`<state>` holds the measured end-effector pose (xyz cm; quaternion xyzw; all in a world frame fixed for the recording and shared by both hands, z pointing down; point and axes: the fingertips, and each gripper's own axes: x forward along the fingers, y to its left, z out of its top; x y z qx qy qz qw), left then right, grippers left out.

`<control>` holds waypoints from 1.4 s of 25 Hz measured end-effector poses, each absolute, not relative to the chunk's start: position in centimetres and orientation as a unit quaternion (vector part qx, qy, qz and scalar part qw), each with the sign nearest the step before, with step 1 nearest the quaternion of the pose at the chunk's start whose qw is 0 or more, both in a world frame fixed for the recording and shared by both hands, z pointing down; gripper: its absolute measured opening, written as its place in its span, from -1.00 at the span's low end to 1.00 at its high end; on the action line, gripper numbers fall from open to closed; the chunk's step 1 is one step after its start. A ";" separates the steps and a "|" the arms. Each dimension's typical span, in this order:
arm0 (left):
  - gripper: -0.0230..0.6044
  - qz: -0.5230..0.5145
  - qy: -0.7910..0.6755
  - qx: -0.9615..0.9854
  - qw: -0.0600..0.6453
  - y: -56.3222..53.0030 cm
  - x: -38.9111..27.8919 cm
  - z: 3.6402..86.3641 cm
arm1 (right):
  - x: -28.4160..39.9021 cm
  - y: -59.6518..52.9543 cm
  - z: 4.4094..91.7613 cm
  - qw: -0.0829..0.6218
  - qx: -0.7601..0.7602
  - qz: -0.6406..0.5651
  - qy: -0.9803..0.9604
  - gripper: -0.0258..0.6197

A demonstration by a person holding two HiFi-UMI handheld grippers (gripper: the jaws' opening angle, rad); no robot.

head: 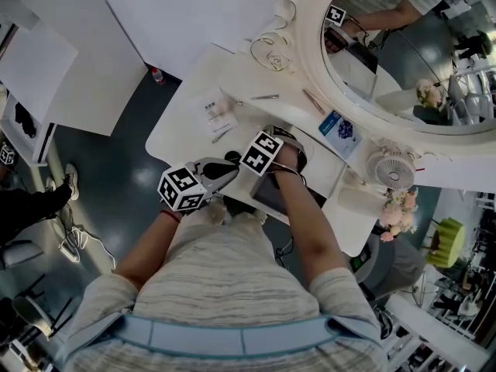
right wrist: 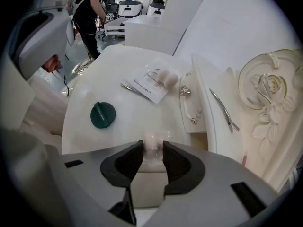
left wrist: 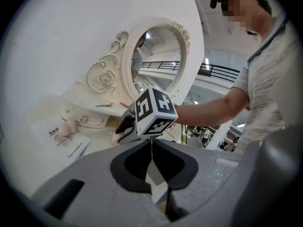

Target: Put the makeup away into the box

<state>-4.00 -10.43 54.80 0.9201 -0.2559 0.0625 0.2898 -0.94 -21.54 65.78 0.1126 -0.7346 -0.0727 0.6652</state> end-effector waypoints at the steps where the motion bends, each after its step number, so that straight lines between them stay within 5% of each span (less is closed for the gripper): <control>1: -0.88 0.063 -0.255 0.921 0.289 -10.5 -3.9 54.8 | -1.0 -21.6 65.5 0.659 0.119 -0.070 -0.739 -0.52; 24: -0.88 0.073 -0.194 0.943 0.260 -9.9 0.6 53.0 | 2.8 -20.3 53.7 0.450 0.289 0.033 -0.845 -0.54; 35: -0.88 0.088 -0.156 0.952 0.247 -8.6 3.1 52.6 | 7.8 -16.1 52.2 0.408 0.352 0.077 -0.839 -0.54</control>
